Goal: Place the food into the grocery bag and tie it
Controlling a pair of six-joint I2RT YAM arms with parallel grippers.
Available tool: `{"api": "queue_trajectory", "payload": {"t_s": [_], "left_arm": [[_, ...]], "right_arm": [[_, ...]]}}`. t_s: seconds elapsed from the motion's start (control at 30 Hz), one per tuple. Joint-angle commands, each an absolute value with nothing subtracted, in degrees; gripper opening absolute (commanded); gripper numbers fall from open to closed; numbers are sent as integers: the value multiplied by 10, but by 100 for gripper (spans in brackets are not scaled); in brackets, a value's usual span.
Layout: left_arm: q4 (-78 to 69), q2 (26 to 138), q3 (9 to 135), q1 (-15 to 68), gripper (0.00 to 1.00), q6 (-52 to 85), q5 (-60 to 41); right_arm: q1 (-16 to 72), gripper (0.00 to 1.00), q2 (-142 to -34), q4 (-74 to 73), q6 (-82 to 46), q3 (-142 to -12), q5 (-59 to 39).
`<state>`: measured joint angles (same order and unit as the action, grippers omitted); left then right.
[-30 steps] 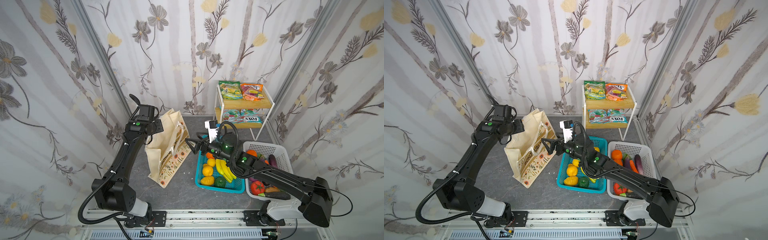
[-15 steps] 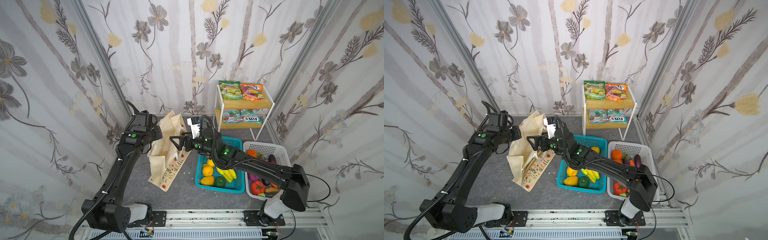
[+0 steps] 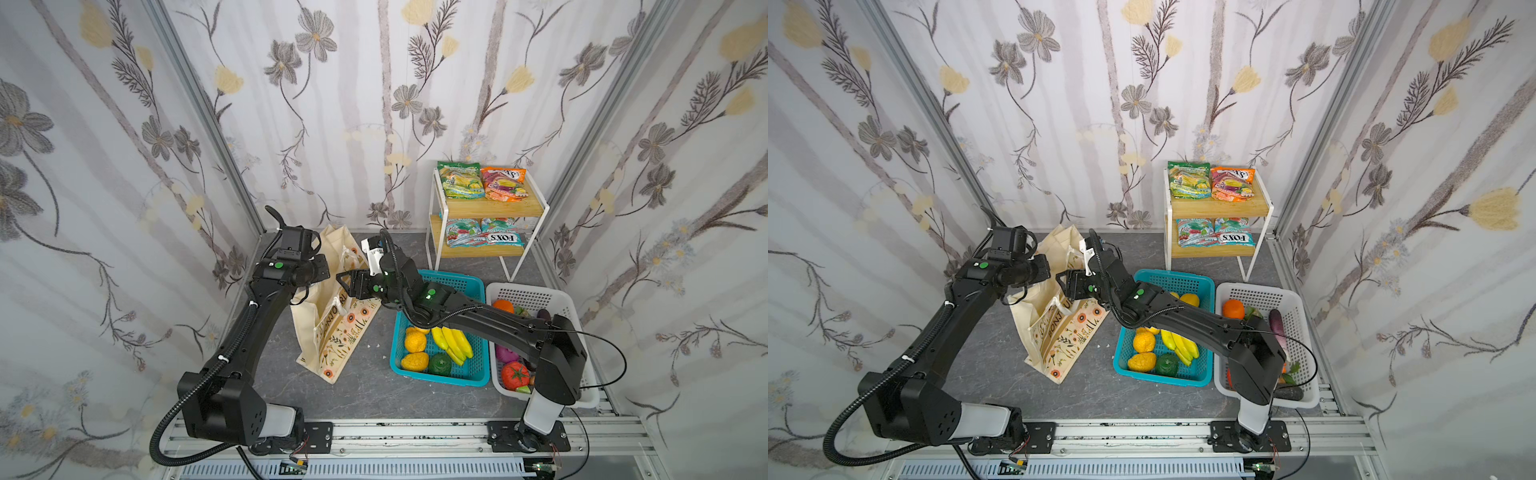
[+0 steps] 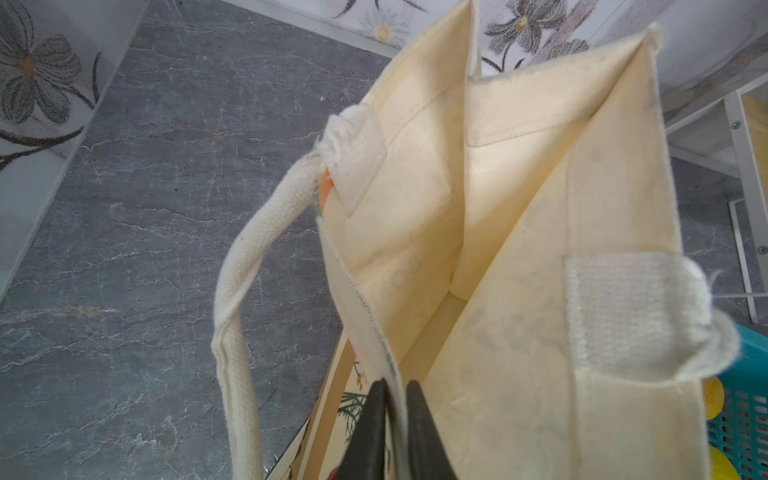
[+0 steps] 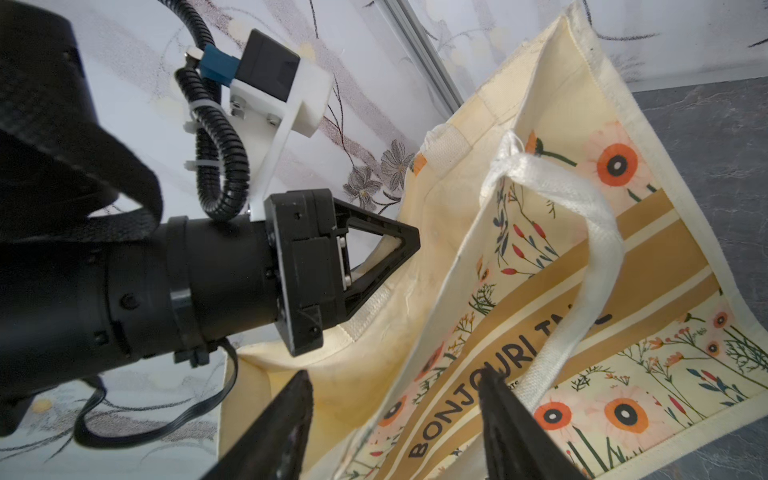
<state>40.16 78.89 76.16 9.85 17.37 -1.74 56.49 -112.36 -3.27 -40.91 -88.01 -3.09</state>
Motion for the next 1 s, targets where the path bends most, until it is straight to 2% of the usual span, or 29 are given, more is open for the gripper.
{"api": "queue_trajectory", "payload": {"t_s": [0.0, 0.1, 0.27, 0.37, 0.47, 0.53, 0.57, 0.63, 0.67, 0.7, 0.77, 0.8, 0.87, 0.97], "left_arm": [[389, 778, 764, 99, 3, 183, -27], [386, 769, 766, 99, 0, 187, -37], [384, 750, 765, 99, 0, 197, -46], [381, 730, 762, 98, 0, 208, -46], [376, 723, 756, 99, 0, 217, -64], [370, 706, 746, 99, 0, 220, -62], [367, 706, 745, 99, 0, 218, -60], [358, 711, 721, 98, 14, 215, -51], [351, 714, 714, 98, 16, 212, -45], [345, 718, 710, 98, 21, 209, -39], [342, 740, 714, 98, 41, 201, -17], [340, 748, 718, 98, 46, 199, -10], [338, 765, 732, 98, 53, 193, 0], [337, 787, 759, 98, 50, 187, 8]], "right_arm": [[562, 60, -1149, -46, -423, -912, -58], [561, 56, -1169, -37, -422, -936, -60], [548, 32, -1186, -15, -426, -947, -64], [541, 32, -1183, 1, -424, -938, -57], [540, 38, -1177, 9, -420, -933, -47], [540, 34, -1177, 4, -417, -934, -55], [540, 25, -1178, 0, -414, -936, -65], [541, 9, -1176, 2, -408, -938, -70], [544, 3, -1175, 6, -404, -938, -69], [544, 0, -1173, 11, -402, -937, -67], [545, 0, -1171, 26, -400, -936, -72], [545, 0, -1170, 32, -396, -935, -75], [544, 0, -1164, 36, -393, -924, -76], [543, 0, -1153, 32, -391, -906, -76]]}}
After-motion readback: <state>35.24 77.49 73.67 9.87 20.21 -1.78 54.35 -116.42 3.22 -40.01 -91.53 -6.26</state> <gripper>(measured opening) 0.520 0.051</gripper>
